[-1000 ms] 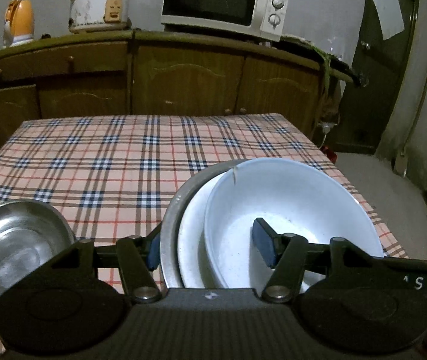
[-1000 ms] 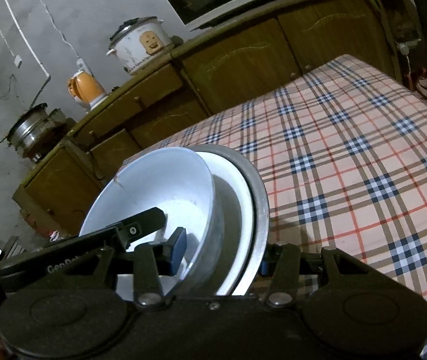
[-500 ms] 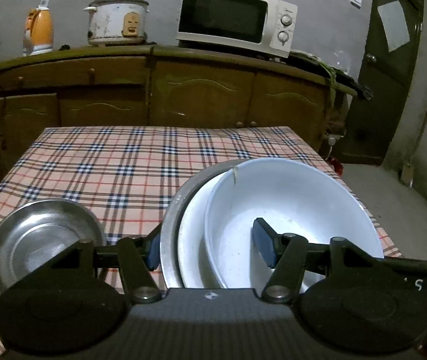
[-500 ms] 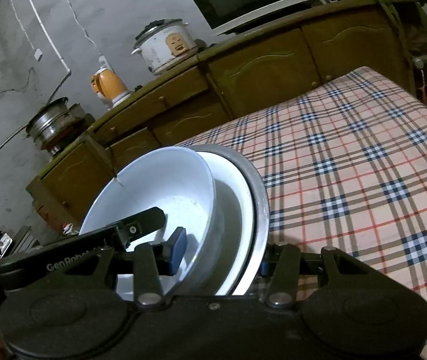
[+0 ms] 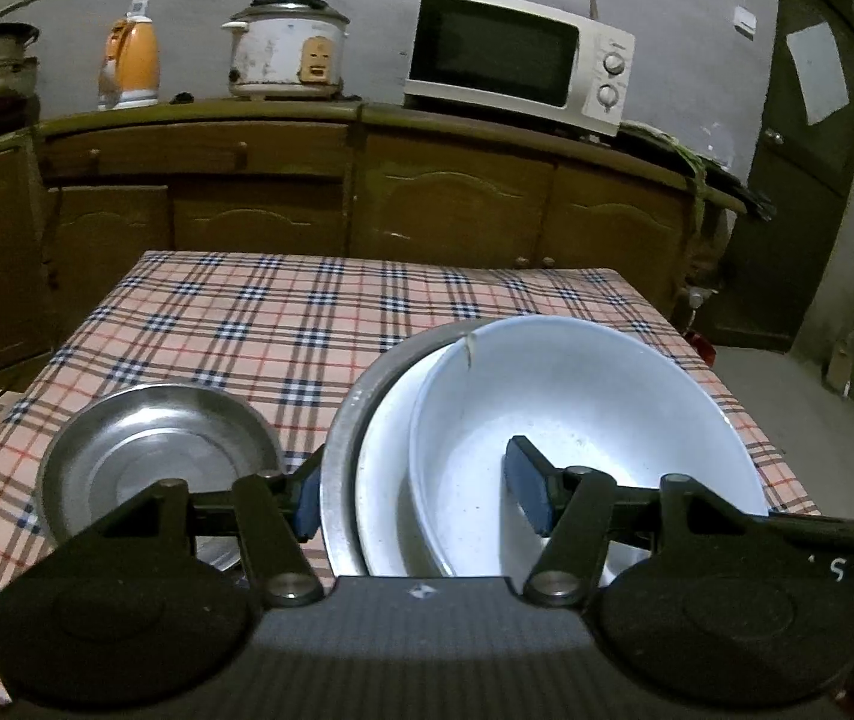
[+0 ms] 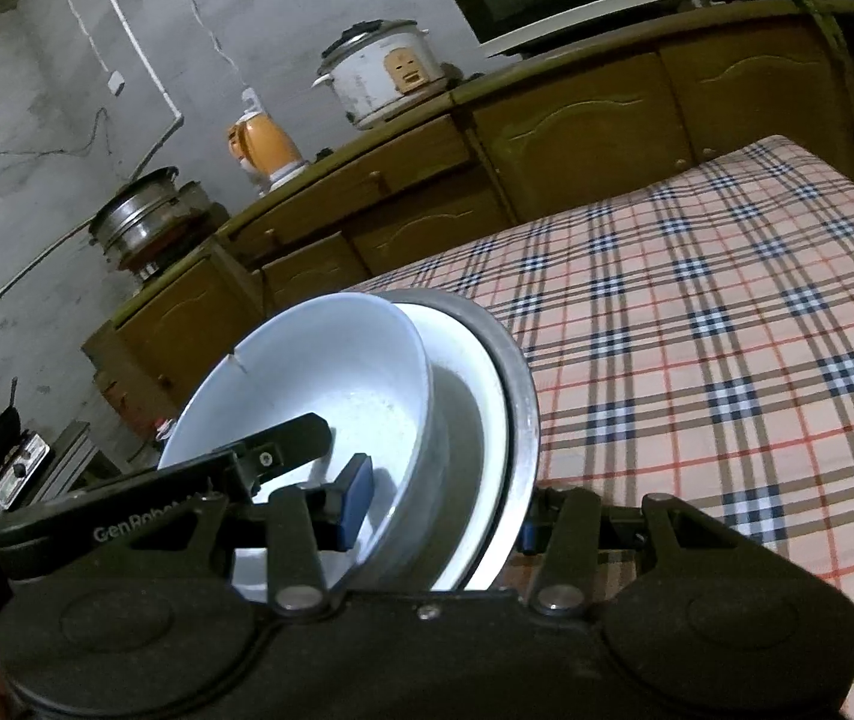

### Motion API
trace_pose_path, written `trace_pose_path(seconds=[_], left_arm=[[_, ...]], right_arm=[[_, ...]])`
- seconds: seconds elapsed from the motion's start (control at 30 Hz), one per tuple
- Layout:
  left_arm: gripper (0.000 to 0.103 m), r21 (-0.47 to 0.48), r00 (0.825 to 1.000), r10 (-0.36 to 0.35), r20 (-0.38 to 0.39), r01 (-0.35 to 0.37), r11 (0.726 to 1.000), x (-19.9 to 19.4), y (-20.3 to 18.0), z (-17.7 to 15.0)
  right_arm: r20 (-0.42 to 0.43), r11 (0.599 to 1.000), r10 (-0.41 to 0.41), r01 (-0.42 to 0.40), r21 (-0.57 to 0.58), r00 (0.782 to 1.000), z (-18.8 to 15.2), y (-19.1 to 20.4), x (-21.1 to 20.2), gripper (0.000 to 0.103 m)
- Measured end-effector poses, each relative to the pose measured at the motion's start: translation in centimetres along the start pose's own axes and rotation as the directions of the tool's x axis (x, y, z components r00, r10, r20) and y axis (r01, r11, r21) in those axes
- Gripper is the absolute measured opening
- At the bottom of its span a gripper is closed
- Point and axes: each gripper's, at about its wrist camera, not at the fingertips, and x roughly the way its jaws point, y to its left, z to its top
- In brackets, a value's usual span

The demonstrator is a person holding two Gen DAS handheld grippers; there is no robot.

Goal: Organize plates and bowls

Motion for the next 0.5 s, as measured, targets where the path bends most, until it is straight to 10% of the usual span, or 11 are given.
trace_pose_path(seconds=[0.5], left_arm=[[0.062,-0.032,0.999,0.038,0.012,-0.037,0.999,-1.5,1.7,-0.5]], right_arm=[[-0.022,0.999,0.033,-0.033,-0.034,0.999,-0.6,2.0,1.0,0.056]])
